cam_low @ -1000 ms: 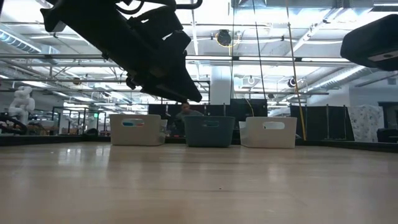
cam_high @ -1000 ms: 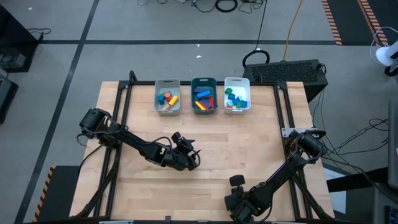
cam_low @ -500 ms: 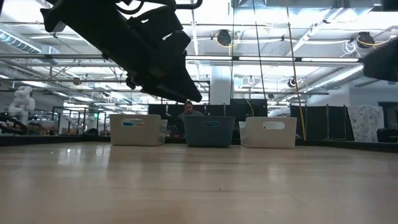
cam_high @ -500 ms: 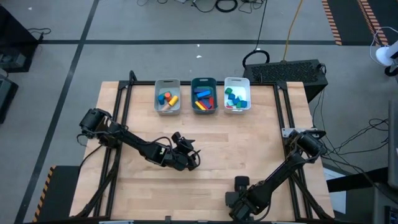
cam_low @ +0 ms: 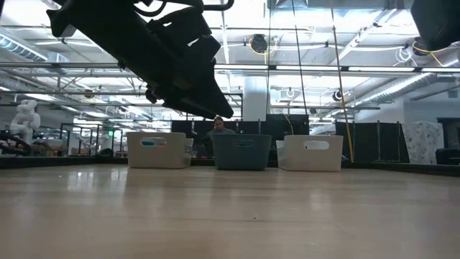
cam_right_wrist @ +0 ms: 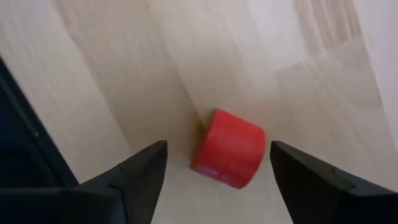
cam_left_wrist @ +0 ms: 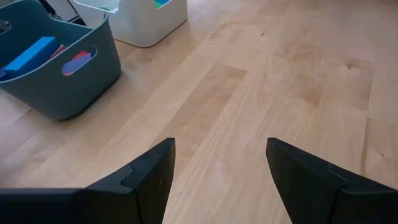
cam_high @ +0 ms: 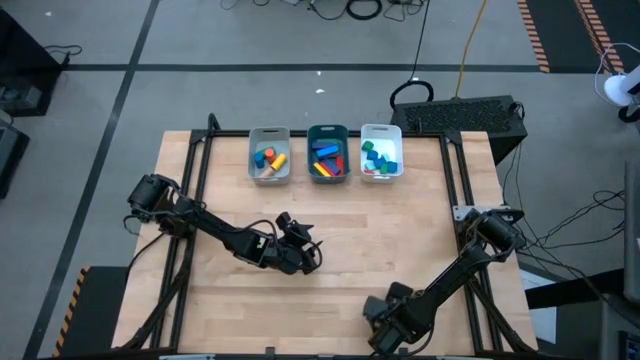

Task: Sort blocks by size
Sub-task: Put the red half-circle block into the white bin

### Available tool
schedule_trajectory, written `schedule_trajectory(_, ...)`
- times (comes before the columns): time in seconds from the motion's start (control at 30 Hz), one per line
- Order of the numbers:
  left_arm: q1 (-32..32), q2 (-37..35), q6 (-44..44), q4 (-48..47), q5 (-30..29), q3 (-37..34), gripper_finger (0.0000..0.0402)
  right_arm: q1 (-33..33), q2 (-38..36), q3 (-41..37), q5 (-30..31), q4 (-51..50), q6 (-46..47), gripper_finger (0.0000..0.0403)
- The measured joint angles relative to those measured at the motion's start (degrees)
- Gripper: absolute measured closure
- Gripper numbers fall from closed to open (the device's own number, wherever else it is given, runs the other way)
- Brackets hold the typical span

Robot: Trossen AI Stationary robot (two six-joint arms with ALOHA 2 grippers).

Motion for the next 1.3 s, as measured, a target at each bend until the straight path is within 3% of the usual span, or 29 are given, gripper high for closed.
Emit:
schedule_trajectory(0.33,0.0,0.0,0.0,0.0,0.07,-0.01,0.0149,-0.01,0.0,0.0,0.34,-2.62,4.7,0.0183)
schedule_trajectory(0.83,0.0,0.0,-0.02,0.0,0.28,-0.02,0.0149,-0.07,0.0,0.02,3.7,-7.45,3.9,0.0285)
schedule_trajectory(1.3,0.0,0.0,0.0,0.0,0.24,-0.02,0.0149,-1.46,-1.36,0.02,11.71,-13.63,-2.93,0.0288)
